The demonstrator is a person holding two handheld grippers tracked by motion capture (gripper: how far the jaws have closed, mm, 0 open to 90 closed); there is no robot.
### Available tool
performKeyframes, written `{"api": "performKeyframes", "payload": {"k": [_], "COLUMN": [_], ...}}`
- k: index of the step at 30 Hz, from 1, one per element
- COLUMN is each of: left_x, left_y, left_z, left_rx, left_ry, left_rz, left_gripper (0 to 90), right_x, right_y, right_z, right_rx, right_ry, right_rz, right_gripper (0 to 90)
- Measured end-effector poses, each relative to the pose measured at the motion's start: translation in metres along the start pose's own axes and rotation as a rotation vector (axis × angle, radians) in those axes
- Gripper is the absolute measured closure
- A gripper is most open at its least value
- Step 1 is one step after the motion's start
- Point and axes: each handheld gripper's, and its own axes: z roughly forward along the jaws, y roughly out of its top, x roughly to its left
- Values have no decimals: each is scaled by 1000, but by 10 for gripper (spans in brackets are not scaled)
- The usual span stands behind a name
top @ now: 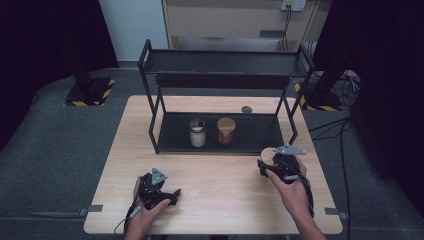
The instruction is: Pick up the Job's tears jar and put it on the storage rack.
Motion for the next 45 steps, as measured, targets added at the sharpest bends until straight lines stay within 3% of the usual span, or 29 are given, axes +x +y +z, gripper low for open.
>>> {"api": "performKeyframes", "payload": {"k": [14, 45], "left_x": [0, 0], "left_y": [0, 0], "left_z": [0, 0], "left_rx": [0, 0], "left_ry": [0, 2], "left_rz": [0, 0], "left_gripper": [0, 0], "right_x": [10, 12], "right_y": [13, 53], "right_z": [14, 53], "right_rx": [-5, -20], "right_ry": [19, -31], "right_rz": [-11, -18], "right_gripper": [258, 258]}}
